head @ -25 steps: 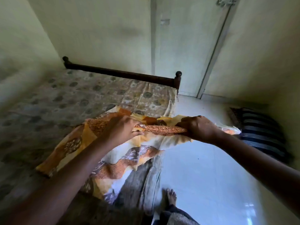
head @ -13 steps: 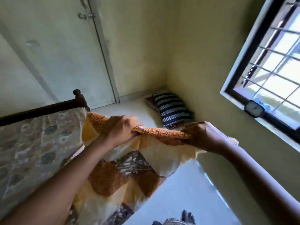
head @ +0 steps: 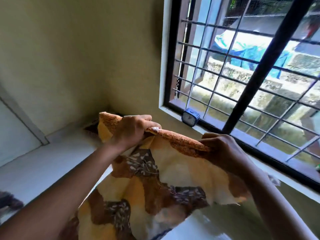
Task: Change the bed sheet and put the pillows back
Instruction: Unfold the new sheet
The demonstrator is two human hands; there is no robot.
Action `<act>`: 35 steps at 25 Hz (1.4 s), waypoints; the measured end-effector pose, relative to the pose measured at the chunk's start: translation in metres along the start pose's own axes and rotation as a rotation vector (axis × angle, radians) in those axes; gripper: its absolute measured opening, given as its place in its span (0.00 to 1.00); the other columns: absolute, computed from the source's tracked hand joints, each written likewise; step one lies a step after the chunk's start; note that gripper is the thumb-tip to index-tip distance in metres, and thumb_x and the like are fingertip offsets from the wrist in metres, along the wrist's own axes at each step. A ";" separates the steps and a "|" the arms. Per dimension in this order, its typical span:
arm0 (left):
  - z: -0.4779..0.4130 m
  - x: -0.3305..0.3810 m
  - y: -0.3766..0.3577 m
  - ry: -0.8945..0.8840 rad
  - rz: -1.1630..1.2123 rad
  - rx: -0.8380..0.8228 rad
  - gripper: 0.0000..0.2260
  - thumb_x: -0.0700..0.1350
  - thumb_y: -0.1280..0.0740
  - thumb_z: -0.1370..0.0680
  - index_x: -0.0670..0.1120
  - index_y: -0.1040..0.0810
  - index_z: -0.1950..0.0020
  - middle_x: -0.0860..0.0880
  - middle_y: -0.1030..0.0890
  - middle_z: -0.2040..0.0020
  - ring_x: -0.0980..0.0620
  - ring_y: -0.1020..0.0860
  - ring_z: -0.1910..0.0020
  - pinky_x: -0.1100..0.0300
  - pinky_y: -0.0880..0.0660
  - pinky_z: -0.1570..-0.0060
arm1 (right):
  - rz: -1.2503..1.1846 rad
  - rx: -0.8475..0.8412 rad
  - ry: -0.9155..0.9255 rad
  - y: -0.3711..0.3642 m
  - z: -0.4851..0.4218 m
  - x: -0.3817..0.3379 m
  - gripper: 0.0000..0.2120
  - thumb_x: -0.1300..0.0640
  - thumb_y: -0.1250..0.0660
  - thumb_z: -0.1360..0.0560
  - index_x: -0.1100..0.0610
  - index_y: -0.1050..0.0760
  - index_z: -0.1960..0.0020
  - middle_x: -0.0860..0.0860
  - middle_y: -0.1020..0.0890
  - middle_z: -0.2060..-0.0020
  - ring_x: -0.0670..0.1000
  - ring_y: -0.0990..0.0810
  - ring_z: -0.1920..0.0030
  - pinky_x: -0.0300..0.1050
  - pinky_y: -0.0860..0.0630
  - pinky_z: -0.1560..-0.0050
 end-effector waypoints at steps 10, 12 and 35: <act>-0.003 -0.060 -0.061 0.133 0.101 -0.215 0.19 0.59 0.46 0.27 0.57 0.17 0.53 0.56 0.24 0.64 0.56 0.24 0.65 0.65 0.35 0.66 | -0.124 -0.094 -0.047 -0.056 -0.038 0.041 0.07 0.52 0.29 0.30 0.47 0.18 0.53 0.45 0.22 0.66 0.45 0.24 0.70 0.43 0.25 0.70; 0.016 -0.092 -0.060 0.219 0.100 -0.227 0.17 0.59 0.44 0.26 0.56 0.17 0.52 0.57 0.21 0.60 0.59 0.25 0.61 0.68 0.35 0.66 | -0.140 -0.132 -0.013 -0.077 -0.064 0.031 0.06 0.51 0.30 0.29 0.48 0.18 0.52 0.45 0.21 0.65 0.45 0.23 0.68 0.44 0.24 0.68; 0.275 -0.582 0.122 0.723 -0.136 -0.369 0.10 0.35 0.37 0.25 0.45 0.20 0.49 0.44 0.19 0.53 0.46 0.21 0.52 0.53 0.25 0.51 | -0.044 -0.092 0.197 -0.358 -0.472 -0.286 0.08 0.52 0.29 0.29 0.48 0.17 0.50 0.52 0.17 0.58 0.60 0.18 0.58 0.50 0.24 0.64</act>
Point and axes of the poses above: each hand's wrist, its own z-axis away from the middle knuckle, its own y-axis out of the back of the hand, x = y × z, the point moved 7 cm from there along -z, towards the middle knuckle
